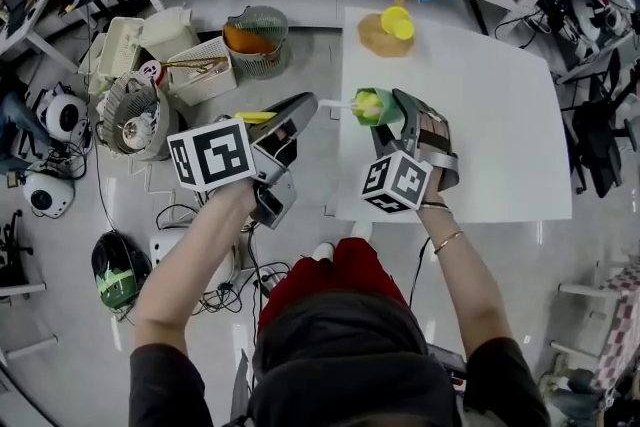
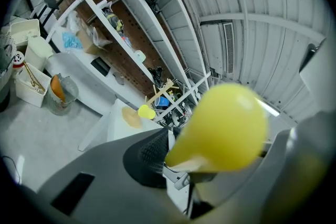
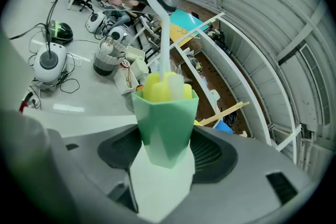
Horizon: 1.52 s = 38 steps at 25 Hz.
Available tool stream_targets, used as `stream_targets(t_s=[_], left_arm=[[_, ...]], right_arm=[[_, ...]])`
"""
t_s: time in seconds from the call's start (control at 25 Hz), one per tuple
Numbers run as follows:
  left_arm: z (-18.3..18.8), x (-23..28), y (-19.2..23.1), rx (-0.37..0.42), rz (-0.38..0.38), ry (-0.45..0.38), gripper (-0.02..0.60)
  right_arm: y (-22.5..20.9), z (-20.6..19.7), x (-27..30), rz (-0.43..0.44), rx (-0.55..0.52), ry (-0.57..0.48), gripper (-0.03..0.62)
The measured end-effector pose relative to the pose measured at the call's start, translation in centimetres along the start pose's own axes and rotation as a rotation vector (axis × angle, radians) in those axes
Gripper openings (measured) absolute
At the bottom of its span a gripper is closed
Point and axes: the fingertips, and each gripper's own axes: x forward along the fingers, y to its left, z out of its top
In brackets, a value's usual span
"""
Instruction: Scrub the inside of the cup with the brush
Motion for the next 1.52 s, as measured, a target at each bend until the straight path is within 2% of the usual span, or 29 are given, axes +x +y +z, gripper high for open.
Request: stream_targets(t_s=[0.52,0.92,1.08,1.32,1.4,1.52], left_arm=[[0.2,-0.4,-0.9,-0.014,-0.012,-0.006,0.038],[0.4,-0.5,-1.2,-0.049,-0.054,0.01,0.038],[-0.2,-0.8,-0.7,-0.065,-0.04,0.023,0.038],[0.4,-0.6,-0.9,-0.096,-0.077,-0.005,0.038],[0.5,-0.3,-0.9,-0.085,-0.086,-0.001,0.038],[0.4,0.2,-0.4,-0.03,-0.067,0.018,0.038]], right_arm=[[-1.0,-2.2,-0.7,-0.026,0.07,0.045,0.299],[-1.3,-6.0,-1.4,-0.031,0.215,0.123,0.299],[-0.8,-7.1,-1.7,-0.045,0.257,0.149,0.299],[-0.9,-9.8,-2.6,-0.072,0.365,0.19,0.299],[-0.8,-10.7,-2.9,-0.069,0.411,0.206,0.299],[-0.5,-12.0,-3.5,-0.063,0.502,0.228,0.299]])
